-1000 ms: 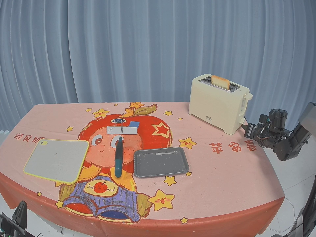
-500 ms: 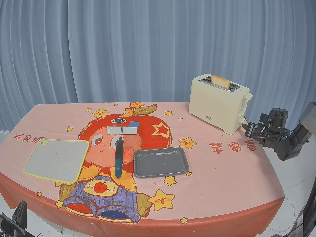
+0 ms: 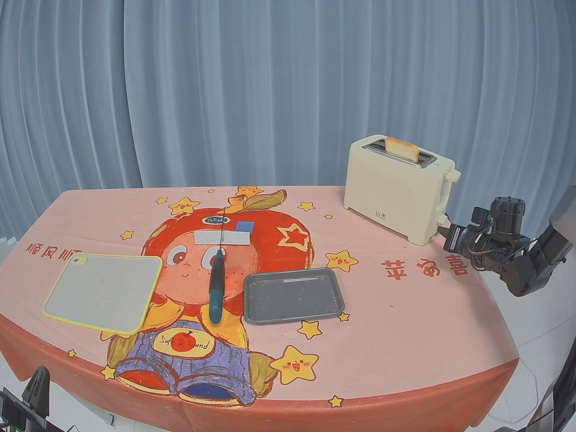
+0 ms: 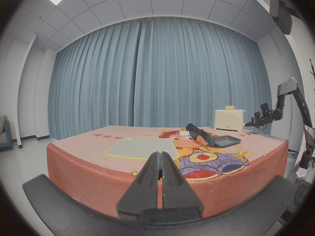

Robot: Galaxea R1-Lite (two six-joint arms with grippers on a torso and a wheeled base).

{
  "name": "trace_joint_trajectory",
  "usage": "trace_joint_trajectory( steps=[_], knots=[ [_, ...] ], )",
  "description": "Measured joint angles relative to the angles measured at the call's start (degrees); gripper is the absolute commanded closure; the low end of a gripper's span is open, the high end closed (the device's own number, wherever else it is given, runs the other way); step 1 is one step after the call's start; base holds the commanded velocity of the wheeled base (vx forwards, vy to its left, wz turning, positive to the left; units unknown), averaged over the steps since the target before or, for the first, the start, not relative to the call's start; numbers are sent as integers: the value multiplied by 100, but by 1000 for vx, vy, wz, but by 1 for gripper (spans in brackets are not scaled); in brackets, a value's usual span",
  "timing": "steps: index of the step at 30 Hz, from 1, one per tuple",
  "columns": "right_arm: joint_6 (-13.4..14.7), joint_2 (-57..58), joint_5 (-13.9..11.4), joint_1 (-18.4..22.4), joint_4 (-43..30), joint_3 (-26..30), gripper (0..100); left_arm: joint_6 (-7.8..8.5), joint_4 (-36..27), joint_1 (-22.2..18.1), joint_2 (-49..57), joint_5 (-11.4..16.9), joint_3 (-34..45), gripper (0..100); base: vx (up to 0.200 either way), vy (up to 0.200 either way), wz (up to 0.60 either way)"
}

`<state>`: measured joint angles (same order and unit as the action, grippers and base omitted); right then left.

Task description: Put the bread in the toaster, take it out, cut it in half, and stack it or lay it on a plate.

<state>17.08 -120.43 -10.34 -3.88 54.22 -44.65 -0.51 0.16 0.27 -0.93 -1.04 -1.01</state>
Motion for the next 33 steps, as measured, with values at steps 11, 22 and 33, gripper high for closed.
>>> trace_joint_trajectory(
  steps=[11, 22, 33],
  knots=[
    [0, 1224, 18, -317, -90, 391, 100, 0, 0, 0, 0, 0, 0, 100, 0, 0, 0],
    [-1, 2211, 9, -329, -94, 441, 100, 0, 0, 0, 0, 0, 0, 100, 0, 0, 0],
    [13, 2355, -52, 60, -39, 152, 100, 0, 0, 0, 0, 2, 0, 100, 0, 0, 0]
  ],
)
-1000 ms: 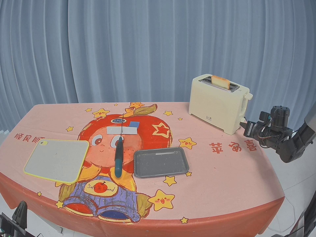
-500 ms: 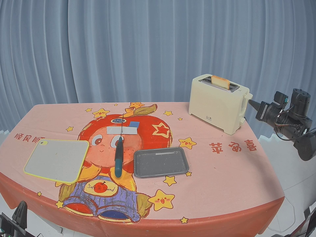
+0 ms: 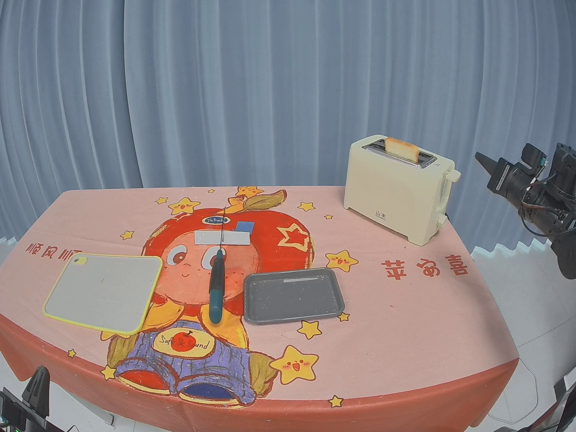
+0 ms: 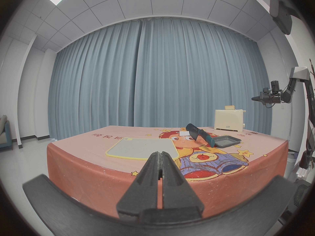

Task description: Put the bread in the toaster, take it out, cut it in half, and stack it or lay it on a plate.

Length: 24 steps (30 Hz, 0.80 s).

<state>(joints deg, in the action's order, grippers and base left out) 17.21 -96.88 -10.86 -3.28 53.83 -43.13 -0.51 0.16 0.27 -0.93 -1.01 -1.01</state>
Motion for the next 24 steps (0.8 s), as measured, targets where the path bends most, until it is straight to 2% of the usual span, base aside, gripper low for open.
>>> trace_joint_trajectory(
  steps=[11, 18, 24],
  knots=[
    [29, -282, -5, 102, 39, -160, 100, 0, 0, 0, 0, 0, 0, 100, 0, 0, 0],
    [530, -555, -20, 83, 55, -304, 100, 0, 0, 0, 0, -2, 0, 100, 0, 0, 0],
    [621, -885, -17, 45, 211, -441, 100, 0, 0, 0, 0, -2, 0, 100, 0, 0, 0]
  ],
)
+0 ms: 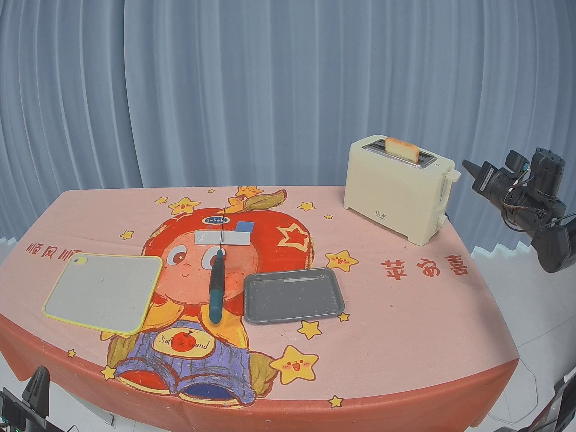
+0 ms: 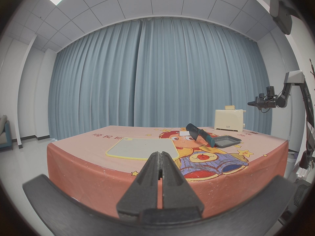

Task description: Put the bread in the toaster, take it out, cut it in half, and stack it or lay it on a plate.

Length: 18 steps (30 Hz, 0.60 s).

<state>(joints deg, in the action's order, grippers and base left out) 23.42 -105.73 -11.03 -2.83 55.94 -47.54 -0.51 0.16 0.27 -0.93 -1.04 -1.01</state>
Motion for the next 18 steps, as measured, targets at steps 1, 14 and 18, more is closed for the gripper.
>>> trace_joint_trajectory(
  steps=[1, 14, 18],
  knots=[
    [1, -63, 0, -4, 126, -13, 100, 0, 0, 0, 0, 0, 0, 100, 0, 0, 0],
    [-11, -858, 78, 13, 1097, -124, 100, 0, 0, 0, 0, 2, 0, 100, 0, 0, 0],
    [-22, -942, 78, 11, 1070, -107, 100, 0, 0, 0, 0, 2, 0, 100, 0, 0, 0]
  ],
)
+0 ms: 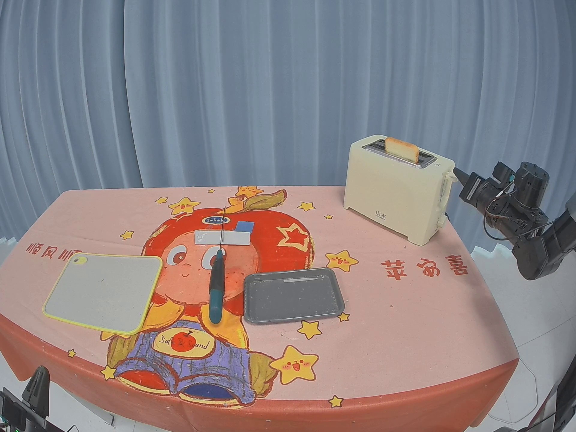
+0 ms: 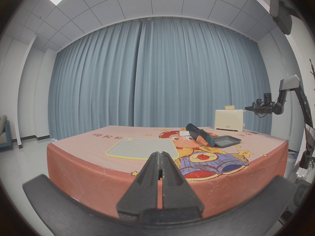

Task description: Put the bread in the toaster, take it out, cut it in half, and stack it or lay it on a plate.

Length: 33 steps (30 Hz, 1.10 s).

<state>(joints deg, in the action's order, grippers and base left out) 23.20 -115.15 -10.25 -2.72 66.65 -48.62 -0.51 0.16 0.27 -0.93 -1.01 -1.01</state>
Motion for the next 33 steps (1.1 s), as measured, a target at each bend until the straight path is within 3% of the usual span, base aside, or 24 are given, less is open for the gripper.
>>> trace_joint_trajectory(
  steps=[33],
  knots=[
    [-79, -91, 95, 82, -870, 33, 100, 0, 0, 0, 0, -2, 0, 100, 0, 0, 0]
  ],
)
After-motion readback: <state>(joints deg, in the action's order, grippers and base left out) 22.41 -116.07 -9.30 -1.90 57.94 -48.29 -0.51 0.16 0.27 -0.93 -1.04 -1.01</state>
